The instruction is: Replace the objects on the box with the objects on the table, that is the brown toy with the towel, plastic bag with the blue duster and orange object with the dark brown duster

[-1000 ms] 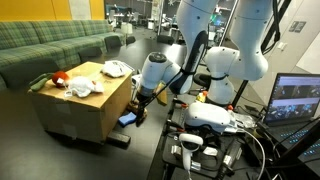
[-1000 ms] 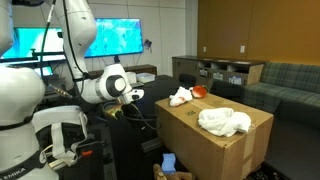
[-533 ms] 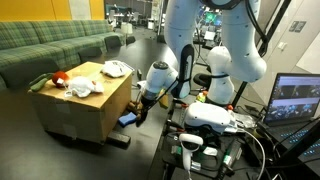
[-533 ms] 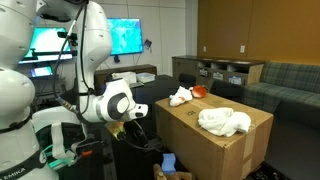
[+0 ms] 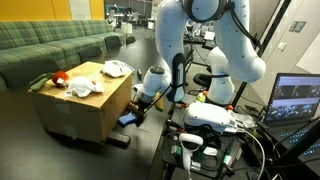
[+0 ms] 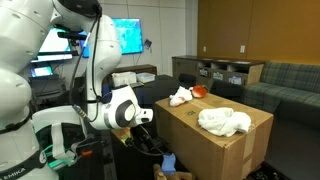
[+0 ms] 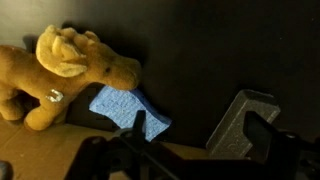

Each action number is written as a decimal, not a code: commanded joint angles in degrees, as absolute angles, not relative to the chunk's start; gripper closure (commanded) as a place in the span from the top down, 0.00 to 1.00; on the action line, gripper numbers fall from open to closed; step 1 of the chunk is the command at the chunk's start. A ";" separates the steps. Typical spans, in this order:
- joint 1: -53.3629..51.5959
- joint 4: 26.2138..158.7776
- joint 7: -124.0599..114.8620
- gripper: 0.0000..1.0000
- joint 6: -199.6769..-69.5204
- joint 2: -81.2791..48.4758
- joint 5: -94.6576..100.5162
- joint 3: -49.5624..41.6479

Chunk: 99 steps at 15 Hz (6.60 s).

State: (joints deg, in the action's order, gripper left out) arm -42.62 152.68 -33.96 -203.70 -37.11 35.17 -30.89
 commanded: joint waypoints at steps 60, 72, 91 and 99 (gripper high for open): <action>-13.43 139.64 16.39 0.01 -206.01 -50.42 9.53 -4.39; -13.13 151.98 12.79 0.01 -207.39 -34.44 10.14 6.26; -69.39 145.70 6.03 1.00 -176.91 -43.36 -49.79 -30.55; -61.60 139.25 -17.19 1.00 -166.19 -40.17 -30.69 -28.54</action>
State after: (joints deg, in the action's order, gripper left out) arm -67.68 141.41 -9.71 -167.69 -42.01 -37.63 -31.48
